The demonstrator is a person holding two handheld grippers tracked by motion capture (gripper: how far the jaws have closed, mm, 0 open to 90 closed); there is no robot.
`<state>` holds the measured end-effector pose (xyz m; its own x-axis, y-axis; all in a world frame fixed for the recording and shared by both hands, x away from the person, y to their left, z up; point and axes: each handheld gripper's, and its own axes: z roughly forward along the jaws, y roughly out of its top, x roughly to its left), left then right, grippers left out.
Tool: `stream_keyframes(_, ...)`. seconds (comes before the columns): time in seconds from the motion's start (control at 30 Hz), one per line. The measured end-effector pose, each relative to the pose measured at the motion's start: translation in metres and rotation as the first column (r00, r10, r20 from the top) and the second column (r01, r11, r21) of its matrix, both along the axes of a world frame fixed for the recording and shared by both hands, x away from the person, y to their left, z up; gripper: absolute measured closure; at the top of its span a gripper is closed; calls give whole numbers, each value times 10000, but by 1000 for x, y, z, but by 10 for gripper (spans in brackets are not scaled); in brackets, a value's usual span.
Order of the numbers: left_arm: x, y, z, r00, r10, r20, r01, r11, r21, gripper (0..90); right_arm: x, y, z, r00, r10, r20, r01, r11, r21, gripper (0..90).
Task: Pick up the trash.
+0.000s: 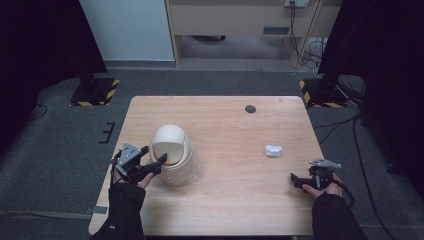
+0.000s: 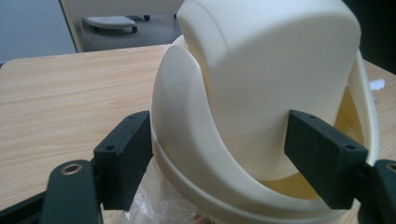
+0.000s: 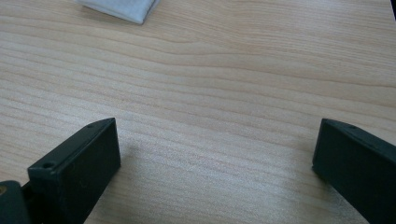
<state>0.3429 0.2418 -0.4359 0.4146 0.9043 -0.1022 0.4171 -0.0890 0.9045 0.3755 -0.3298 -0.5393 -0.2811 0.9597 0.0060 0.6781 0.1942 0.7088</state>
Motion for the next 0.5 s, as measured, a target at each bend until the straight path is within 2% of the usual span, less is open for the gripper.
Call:
stream_keyframes(0.17, 5, -3, 0, 9997, 107, -207, -100, 9994, 317, 195, 0, 0, 0, 10000, 17, -19, -17, 10000, -16, 10)
stream_keyframes(0.33, 8, -6, -1, 9993, 93, -357, -76, 9990, 450, 185, 0, 0, 0, 10000, 17, -22, -17, 10000, -17, 10)
stream_keyframes(0.5, 11, -8, -4, 9982, 338, -488, -312, 9981, 539, 185, 0, 0, 0, 10000, 12, 0, -12, 10000, -12, 10)
